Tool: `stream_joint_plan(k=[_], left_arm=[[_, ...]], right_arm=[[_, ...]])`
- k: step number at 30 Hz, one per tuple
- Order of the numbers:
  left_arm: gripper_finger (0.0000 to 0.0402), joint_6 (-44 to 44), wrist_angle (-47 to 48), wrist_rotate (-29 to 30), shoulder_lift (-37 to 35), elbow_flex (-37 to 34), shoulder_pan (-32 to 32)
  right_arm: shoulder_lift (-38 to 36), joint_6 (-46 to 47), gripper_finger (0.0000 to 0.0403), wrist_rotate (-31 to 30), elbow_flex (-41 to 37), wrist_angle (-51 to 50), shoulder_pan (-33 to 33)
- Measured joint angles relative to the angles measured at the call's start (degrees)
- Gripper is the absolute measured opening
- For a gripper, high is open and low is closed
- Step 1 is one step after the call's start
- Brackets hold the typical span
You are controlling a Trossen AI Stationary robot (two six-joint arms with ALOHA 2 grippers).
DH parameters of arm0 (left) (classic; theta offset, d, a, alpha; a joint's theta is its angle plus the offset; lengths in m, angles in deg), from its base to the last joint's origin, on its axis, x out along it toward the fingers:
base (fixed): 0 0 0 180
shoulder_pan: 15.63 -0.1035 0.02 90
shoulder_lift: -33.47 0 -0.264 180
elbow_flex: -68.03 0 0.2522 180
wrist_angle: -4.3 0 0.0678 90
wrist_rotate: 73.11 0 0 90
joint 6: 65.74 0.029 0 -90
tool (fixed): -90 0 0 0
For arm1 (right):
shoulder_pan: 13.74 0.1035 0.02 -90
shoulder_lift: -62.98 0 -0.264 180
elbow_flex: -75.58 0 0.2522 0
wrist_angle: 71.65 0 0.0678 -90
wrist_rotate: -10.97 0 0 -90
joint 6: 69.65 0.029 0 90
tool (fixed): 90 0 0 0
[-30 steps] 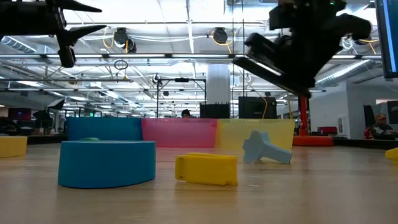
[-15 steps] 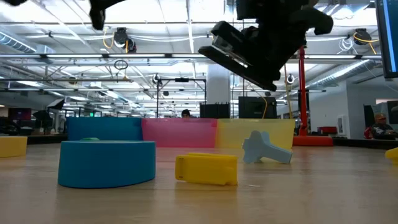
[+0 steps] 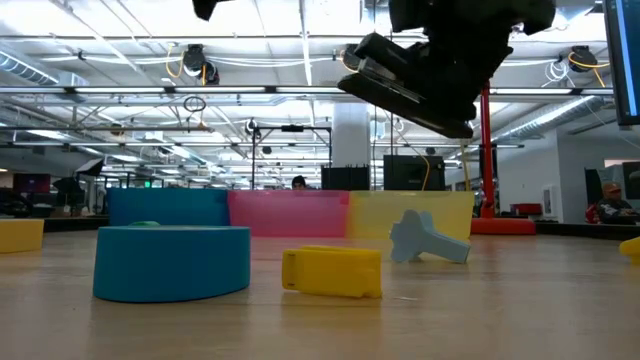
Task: Pick and place Stapler, Stapler remover, tape
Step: Put the black stapler into the blue bin
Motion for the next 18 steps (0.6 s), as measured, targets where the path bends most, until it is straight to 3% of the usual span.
stream_joint_plan(k=[13,18], left_arm=[[0.0132,3.3,15.2,0.0,15.6,18.6,-1.7],[0.0132,3.3,17.4,0.0,20.3,22.7,-1.8]], right_arm=[[0.0,9.3,0.0131,0.6,0.0,-4.0,-0.4],[0.0,13.2,0.0131,0.4,-0.1,-4.6,-1.1]])
